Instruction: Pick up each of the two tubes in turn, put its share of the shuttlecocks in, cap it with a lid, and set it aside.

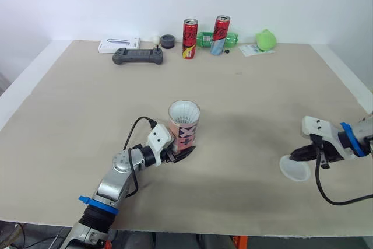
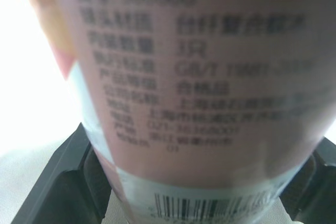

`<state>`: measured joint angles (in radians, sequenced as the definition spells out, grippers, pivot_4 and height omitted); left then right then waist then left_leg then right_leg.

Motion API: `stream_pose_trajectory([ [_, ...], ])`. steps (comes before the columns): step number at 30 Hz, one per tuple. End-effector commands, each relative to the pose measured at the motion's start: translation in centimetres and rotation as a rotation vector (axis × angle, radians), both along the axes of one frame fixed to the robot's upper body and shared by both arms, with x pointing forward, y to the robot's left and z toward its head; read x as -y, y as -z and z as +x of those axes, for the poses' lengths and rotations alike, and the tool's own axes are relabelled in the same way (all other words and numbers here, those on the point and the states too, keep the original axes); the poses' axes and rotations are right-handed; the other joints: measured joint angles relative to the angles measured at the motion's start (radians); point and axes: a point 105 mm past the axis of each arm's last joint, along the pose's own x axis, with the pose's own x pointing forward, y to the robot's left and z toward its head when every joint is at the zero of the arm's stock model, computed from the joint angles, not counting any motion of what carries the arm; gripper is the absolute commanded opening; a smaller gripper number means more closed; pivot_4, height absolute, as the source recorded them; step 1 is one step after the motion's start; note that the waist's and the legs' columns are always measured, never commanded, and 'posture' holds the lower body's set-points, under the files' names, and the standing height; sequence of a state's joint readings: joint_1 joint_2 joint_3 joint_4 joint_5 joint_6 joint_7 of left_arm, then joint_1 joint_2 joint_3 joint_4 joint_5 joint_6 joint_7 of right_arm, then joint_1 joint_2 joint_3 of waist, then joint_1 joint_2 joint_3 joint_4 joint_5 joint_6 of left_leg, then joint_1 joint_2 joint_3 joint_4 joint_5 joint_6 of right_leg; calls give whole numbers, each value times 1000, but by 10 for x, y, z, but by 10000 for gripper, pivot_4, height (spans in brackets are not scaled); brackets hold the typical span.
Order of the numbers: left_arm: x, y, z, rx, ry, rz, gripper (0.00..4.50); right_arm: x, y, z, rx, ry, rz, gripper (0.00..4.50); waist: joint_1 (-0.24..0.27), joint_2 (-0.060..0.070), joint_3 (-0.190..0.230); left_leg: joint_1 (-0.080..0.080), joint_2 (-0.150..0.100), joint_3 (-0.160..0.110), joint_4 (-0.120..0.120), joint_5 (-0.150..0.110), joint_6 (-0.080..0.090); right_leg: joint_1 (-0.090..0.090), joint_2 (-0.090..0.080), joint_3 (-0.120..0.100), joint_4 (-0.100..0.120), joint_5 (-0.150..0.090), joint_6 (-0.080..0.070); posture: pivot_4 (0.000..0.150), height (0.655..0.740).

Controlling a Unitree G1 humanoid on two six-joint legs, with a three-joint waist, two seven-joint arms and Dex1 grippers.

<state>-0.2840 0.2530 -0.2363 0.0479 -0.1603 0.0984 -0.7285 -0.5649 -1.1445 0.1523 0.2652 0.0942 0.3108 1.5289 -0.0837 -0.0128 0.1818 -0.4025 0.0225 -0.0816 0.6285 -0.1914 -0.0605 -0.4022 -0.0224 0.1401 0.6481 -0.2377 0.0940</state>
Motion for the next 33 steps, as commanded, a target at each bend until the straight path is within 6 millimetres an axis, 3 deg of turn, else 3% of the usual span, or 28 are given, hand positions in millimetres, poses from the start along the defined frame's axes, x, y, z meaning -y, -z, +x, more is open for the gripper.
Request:
stream_pose_trajectory([
  [1, 2, 14, -1, -58, 8, 37, 36321, -62, -71, 9, 187, -219, 116, 519, -3, 1, 0, 0, 0, 0, 0, 1, 0, 0, 0, 0, 0, 0, 0, 1500, 7400],
  [3, 2, 14, 1, -61, 14, 40, 36321, -104, -109, 9, 273, -351, 210, 519, -4, 2, 0, 0, 0, 0, 0, 2, 0, 0, 0, 0, 0, 1, 1, 1500, 7400],
  [6, 4, 15, 2, -65, 27, 48, 36321, -154, -146, 12, 418, -536, 221, 519, 1, 0, 0, -1, 0, -1, -1, 4, 1, -1, 0, -2, 0, 1, 0, 1500, 7400],
  [8, 5, 15, 2, -65, 36, 50, 36321, -181, -159, 12, 471, -625, 227, 519, 6, -2, -1, -3, 0, -1, -2, 4, 0, -1, 0, -2, 0, 1, -1, 1500, 7400],
  [11, 6, 15, 2, -62, 42, 57, 36321, -205, -165, 9, 479, -720, 245, 519, 12, -3, -1, -5, 0, -2, -3, 3, -1, -2, -1, -2, -1, 1, 0, 1500, 7400],
  [17, 3, 14, 1, -58, 30, 51, 36321, -232, -155, 15, 468, -826, 180, 519, 10, -2, -1, -5, 0, -2, -5, 3, -1, -3, -1, -2, 0, 1, 0, 1500, 7400],
  [23, 4, 13, -1, -57, 29, 42, 36321, -239, -149, 21, 470, -856, 113, 519, 9, -2, -1, -4, 1, -2, -5, 3, -1, -3, 0, -4, 0, 2, -2, 1500, 7400],
  [33, 5, 12, 1, -50, 23, 43, 36321, -247, -134, 15, 438, -924, 58, 519, 9, -2, -1, -4, 1, -2, -7, 3, -1, -4, 0, -5, 0, 2, -2, 1500, 7400],
])
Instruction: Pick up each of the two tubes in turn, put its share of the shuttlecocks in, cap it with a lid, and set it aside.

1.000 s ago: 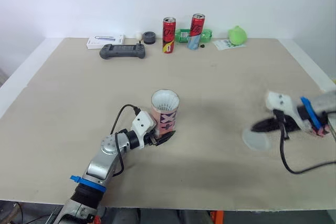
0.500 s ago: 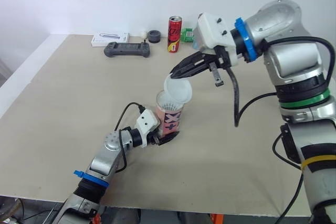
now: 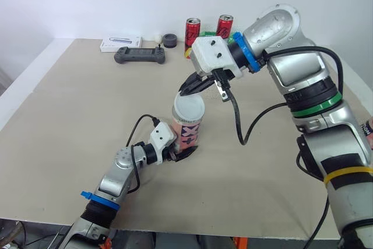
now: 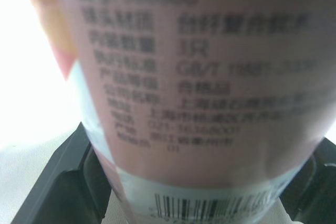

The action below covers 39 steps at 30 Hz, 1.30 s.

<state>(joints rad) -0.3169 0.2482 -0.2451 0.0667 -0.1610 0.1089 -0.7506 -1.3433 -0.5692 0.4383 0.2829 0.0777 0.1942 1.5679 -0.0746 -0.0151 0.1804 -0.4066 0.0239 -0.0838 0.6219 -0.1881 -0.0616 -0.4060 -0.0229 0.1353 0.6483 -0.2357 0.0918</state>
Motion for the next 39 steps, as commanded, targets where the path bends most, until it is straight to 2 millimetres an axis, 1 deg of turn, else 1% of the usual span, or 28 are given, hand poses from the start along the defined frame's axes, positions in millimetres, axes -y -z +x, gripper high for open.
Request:
stream_pose_trajectory([
  [1, -1, 15, -1, -47, -10, 37, 36321, -5, -3, -14, 18, -79, -48, 519, 0, 0, 0, 0, 0, 0, 0, 0, 0, 0, 0, 0, 0, 0, 0, 1500, 7400],
  [9, 0, 15, 0, -45, -13, 35, 36321, -4, 2, -16, 42, -105, -115, 519, 1, 0, 0, 0, 0, 0, 0, 0, 0, 0, 0, 0, 0, 0, 0, 1500, 7400],
  [15, 0, 15, 1, -40, -16, 34, 36321, -3, 8, -12, 73, -106, -162, 519, 1, 0, 0, 0, 0, 0, 0, 0, 0, 0, 0, 0, 0, -1, 0, 1500, 7400],
  [24, 0, 15, 1, -38, -19, 34, 36321, -3, 12, -8, 118, -106, -192, 519, 2, 0, 0, 0, 0, 0, 0, 0, 0, 0, 0, 0, 0, -1, -1, 1500, 7400],
  [32, 0, 15, 2, -37, -16, 37, 36321, -1, 10, -6, 170, -105, -216, 519, 2, 0, 0, 0, 0, 0, 0, 0, 0, 0, 0, 0, 0, 0, -1, 1500, 7400],
  [39, 0, 14, 3, -33, -16, 37, 36321, 2, 17, -8, 200, -122, -260, 519, 2, 0, 0, 0, 0, 0, 0, 0, 0, 0, 0, 0, 0, 0, -1, 1500, 7400],
])
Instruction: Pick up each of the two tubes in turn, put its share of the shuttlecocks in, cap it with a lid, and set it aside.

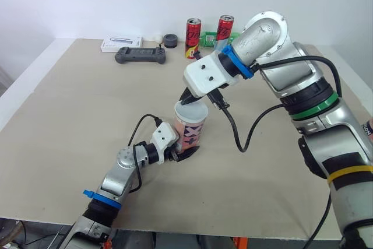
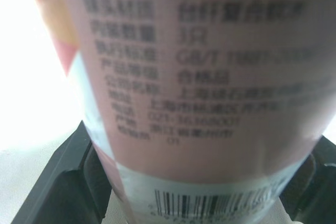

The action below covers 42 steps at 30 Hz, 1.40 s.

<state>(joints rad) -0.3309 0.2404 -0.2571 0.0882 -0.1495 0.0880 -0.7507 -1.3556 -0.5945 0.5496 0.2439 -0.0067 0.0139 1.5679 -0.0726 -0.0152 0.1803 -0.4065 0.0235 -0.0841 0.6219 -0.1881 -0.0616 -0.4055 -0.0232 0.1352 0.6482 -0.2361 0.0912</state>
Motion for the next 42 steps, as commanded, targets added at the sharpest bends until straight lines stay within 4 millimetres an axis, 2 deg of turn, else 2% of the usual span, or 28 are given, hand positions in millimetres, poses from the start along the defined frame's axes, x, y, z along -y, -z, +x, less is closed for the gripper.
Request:
stream_pose_trajectory([
  [1, -4, 14, 2, -46, -28, 30, 36321, 6, 3, -4, 31, -19, -82, 519, 0, 0, 0, 0, 0, 0, 0, 0, 0, 0, 0, 0, 0, 0, 0, 1500, 7400],
  [7, -4, 13, 2, -45, -30, 28, 36321, 9, 18, 0, 41, -5, -128, 519, 0, 0, 0, 0, 0, 0, 0, 0, 0, 0, 0, 0, 0, 0, 0, 1500, 7400],
  [17, -5, 14, 1, -49, -32, 33, 36321, 11, 31, 8, 116, 15, -176, 519, 0, -2, -2, 2, 0, 0, 0, 0, 0, 1, 0, 0, 0, -1, -1, 1500, 7400],
  [34, -5, 14, 0, -50, -30, 33, 36321, 8, 57, 1, 144, -9, -224, 519, -1, -5, -15, 5, 1, 0, -1, 0, 0, 3, 0, 0, 0, -3, -5, 1500, 7400],
  [42, -5, 14, 0, -52, -29, 35, 36321, 9, 62, 2, 152, -7, -234, 519, -1, -6, -20, 9, 2, 1, -3, 0, 0, 5, 1, -1, 0, -4, -5, 1500, 7400],
])
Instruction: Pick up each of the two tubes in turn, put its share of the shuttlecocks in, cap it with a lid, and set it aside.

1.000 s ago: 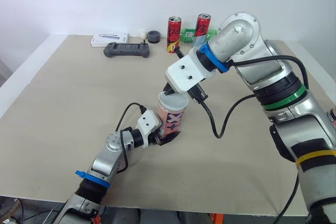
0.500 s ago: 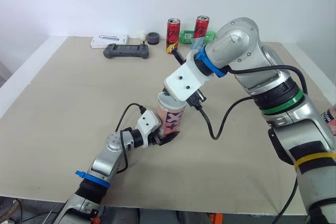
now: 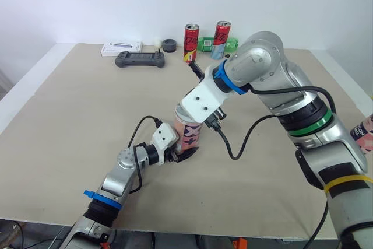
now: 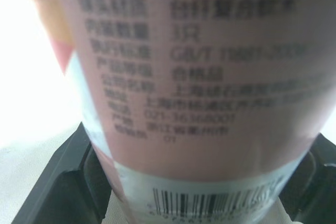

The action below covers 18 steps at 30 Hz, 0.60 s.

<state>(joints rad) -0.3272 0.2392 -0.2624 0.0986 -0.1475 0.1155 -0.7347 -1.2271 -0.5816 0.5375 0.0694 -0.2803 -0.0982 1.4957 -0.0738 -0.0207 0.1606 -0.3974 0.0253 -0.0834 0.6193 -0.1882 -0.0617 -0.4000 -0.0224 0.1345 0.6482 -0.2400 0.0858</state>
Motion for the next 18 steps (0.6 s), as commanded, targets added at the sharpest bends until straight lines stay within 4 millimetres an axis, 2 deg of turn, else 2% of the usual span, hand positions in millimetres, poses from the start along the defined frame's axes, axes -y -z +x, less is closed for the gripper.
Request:
stream_pose_trajectory([
  [1, -4, 7, -1, -14, -9, 23, 36321, 10, 35, 1, -108, 40, -110, 519, 0, 0, 0, 0, 0, 0, 0, 0, 0, 0, 0, 0, 0, 0, 0, 1500, 7400],
  [5, -3, 7, -1, -13, -8, 22, 36321, 3, 22, -7, -150, 16, -53, 519, 0, 0, 0, 0, 0, 0, -1, 0, 0, 0, 0, 0, 0, -1, -1, 1500, 7400],
  [11, -4, 7, -1, -12, -8, 22, 36321, -8, -11, -21, -252, -32, 81, 519, 0, 0, 1, -1, 0, 0, -2, 0, 0, -1, 0, 0, 0, -1, -2, 1500, 7400],
  [18, -4, 7, -2, -14, -5, 22, 36321, -9, -44, -20, -281, -36, 176, 519, 0, 2, 7, -8, 0, -1, -2, 0, 0, -7, 0, -1, 0, -1, -2, 1500, 7400],
])
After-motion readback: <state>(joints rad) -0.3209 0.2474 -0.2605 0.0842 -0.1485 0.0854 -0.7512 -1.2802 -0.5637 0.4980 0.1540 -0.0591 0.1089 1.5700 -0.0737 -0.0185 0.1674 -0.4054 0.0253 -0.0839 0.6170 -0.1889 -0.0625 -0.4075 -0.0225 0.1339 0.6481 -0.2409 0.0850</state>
